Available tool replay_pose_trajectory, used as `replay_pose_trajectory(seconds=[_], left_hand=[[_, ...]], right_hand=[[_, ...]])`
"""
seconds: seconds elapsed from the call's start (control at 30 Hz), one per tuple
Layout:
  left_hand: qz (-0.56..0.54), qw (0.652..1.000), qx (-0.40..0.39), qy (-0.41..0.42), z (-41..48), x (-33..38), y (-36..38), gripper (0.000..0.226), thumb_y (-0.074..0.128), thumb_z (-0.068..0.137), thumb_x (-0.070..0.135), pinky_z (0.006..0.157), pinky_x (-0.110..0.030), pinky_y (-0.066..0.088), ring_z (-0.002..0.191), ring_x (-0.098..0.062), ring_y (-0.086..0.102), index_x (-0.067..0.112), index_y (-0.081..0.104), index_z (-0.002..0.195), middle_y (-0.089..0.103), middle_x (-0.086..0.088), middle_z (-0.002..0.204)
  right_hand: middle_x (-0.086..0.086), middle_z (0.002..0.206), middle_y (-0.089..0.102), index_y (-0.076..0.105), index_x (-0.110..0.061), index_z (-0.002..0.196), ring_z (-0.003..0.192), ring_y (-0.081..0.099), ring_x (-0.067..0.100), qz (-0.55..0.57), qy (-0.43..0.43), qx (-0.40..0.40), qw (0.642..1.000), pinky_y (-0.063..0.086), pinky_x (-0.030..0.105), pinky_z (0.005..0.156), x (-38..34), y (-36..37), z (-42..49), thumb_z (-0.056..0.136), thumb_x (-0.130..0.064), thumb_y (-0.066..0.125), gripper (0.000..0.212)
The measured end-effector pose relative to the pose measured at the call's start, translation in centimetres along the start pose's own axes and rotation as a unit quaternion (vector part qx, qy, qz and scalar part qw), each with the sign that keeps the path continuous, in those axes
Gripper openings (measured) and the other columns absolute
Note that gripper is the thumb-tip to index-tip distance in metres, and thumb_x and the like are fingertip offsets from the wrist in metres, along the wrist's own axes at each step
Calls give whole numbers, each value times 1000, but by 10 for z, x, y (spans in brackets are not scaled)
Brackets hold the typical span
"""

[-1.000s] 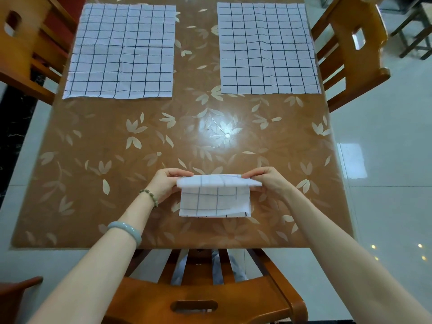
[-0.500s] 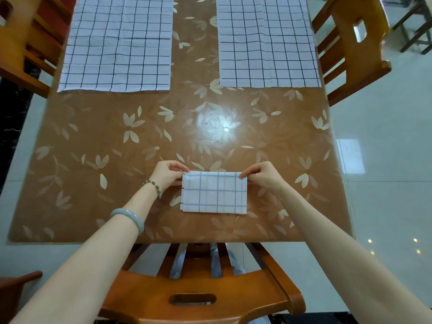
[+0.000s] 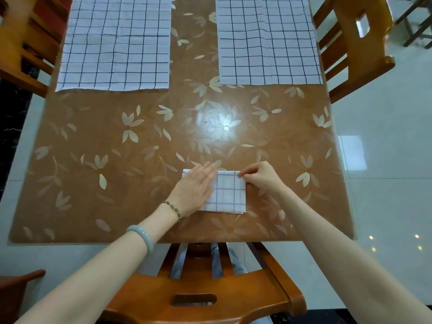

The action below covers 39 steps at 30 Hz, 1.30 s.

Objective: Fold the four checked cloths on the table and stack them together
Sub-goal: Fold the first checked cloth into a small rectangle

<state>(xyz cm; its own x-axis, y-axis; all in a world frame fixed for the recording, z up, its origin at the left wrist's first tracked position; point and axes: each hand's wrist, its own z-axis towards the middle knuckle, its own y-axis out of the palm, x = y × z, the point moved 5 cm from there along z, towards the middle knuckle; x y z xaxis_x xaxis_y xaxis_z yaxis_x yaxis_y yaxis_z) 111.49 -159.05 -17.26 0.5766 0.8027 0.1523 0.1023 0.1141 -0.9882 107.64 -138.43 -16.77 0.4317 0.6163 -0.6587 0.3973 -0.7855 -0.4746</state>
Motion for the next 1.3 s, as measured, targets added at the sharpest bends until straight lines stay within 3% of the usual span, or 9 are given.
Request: replay_pose_trajectory(seconds=[0.17,0.23,0.3,0.43,0.6,0.83,1.0,1.2,1.3], left_hand=[[23,994,-105,36,-7,4,37,75,6,97,60,117,-41,6,148,-18,-5,10,5,152,18,-8,157],[22,992,-122,30,-10,0,43,76,5,96,62,117,-42,6,147,-17,-10,12,-3,151,14,-8,157],[16,990,-137,25,-11,-2,45,76,6,96,63,118,-43,7,147,-19,-3,11,-2,151,9,-7,160],[-6,987,-158,30,-11,-1,45,78,6,97,60,117,-45,14,147,-21,2,3,17,150,14,-12,158],[-17,991,-125,46,-8,0,38,74,7,98,54,115,-41,11,143,-24,24,0,32,143,33,-16,151],[-10,994,-105,26,-10,-4,43,75,24,95,55,118,-40,6,147,-21,10,4,16,150,14,-12,158],[21,991,-111,-67,-22,-33,41,76,8,96,60,118,-37,-8,145,-13,-13,7,1,151,1,-9,158],[76,981,-134,-114,-32,-54,28,87,-12,86,69,117,-43,-14,145,-16,-13,9,-9,149,-8,-8,158],[53,979,-79,-181,-23,-42,10,86,-5,88,67,117,-43,-13,145,-20,-11,6,-3,149,-10,-9,155]], right_hand=[[-7,83,68,76,-20,85,81,62,11,-34,-26,3,999,47,17,66,2,4,-1,82,-8,60,21],[1,96,63,75,-19,91,90,57,14,-89,-81,20,993,46,24,79,-5,7,-5,81,-11,61,19],[11,117,57,72,-14,103,111,50,23,-157,-178,95,967,36,32,99,-19,14,-14,81,-19,62,24],[21,139,49,57,-5,128,133,41,34,-218,-286,164,919,28,40,111,-44,67,-32,91,-25,44,45],[18,147,41,41,0,140,140,34,30,-291,-226,151,917,23,44,115,-27,110,-22,99,-26,28,51],[14,154,31,31,-4,147,144,25,26,-345,-188,113,912,15,43,117,1,111,-16,101,-46,16,63],[15,156,23,23,-2,148,145,16,24,-391,-146,129,900,8,45,117,27,82,-19,98,-55,7,74],[15,156,21,23,-2,148,146,14,25,-405,-126,134,896,5,48,117,31,72,-23,97,-58,6,78],[15,157,20,19,-2,148,146,13,26,-404,-123,135,896,4,49,117,30,73,-24,96,-58,4,78]])
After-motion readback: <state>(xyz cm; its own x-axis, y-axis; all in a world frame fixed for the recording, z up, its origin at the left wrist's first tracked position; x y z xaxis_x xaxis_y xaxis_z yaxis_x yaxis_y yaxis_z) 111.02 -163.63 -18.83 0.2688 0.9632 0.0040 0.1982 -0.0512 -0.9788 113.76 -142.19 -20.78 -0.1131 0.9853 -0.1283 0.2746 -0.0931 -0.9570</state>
